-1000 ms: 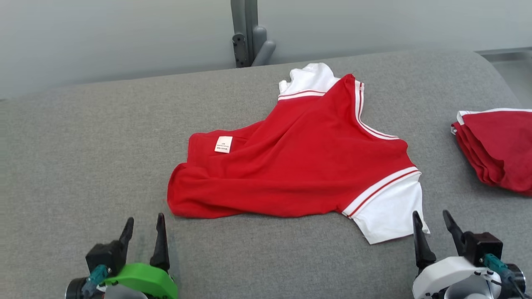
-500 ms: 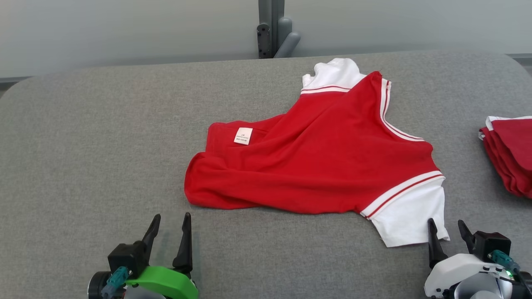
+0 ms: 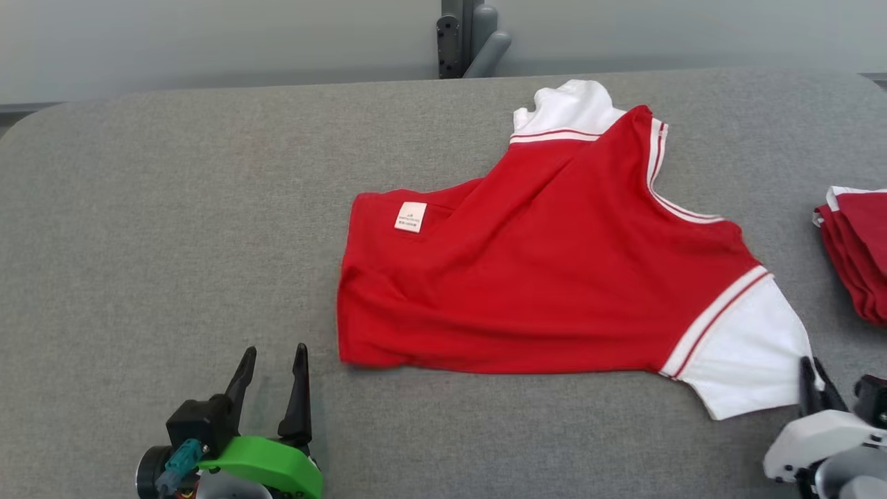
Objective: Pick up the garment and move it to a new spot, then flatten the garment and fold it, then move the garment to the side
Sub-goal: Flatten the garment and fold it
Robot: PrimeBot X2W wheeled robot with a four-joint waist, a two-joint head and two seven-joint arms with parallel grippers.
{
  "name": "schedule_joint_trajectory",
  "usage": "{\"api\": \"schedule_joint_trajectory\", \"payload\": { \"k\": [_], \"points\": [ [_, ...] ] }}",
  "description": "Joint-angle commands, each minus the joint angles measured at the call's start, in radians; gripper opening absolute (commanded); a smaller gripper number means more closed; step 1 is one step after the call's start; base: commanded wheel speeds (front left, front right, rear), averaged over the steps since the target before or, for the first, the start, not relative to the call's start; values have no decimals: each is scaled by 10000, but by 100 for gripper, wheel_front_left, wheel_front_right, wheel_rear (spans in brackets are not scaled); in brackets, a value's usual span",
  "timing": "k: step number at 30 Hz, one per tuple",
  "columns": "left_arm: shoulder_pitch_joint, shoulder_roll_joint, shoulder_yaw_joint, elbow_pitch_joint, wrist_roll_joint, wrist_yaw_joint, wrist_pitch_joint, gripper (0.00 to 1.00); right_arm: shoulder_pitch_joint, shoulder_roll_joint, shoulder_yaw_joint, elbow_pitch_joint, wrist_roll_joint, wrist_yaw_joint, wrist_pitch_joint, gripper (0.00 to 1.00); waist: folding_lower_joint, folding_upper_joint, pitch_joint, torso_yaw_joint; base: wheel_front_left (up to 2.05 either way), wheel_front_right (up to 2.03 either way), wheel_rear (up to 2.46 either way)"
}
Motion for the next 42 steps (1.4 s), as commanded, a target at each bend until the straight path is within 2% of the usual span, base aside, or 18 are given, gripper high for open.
{"api": "schedule_joint_trajectory", "payload": {
  "k": [1, 5, 14, 15, 16, 24, 35, 42],
  "points": [
    [56, 25, -25, -17, -23, -44, 1, 100, 370, -174, -261, -329, 71, -21, 6, 0, 0, -1, -230, -275, 0, 0, 0],
    [124, 27, -239, 80, -142, -69, 1, 100, 902, -388, -583, -952, 97, -19, 4, 0, 0, -1, -481, -467, 0, 0, 0],
    [293, 28, -834, 576, -415, -160, 1, 100, 1135, -263, -453, -1351, 74, -19, 2, 0, 0, -1, -698, -619, 0, 0, 0],
    [309, 26, -926, 635, -435, -175, 1, 100, 1100, -247, -497, -1452, 99, -19, 2, 38, 0, -1, -701, -609, 0, 0, 0],
    [335, 26, -1029, 674, -486, -195, 1, 100, 1082, -254, -519, -1587, 79, -19, 2, 100, 0, -1, -707, -592, 0, 0, 0],
    [704, 29, -1508, 644, -607, -294, 1, 100, 1556, -19, -204, -3581, 7, -19, 3, 100, 0, -1, -1017, -597, 0, 0, 0],
    [269, 31, -2326, 1273, 131, -397, 1, 100, 1792, 157, 380, -3598, -59, -19, 3, 100, 0, -1, -679, -759, 0, 0, 0],
    [-143, 31, -2149, 1310, 824, -417, 1, 100, 1559, 97, 399, -3591, -89, -19, 3, 100, 0, -1, -238, -883, 0, 0, 0]
  ]
}}
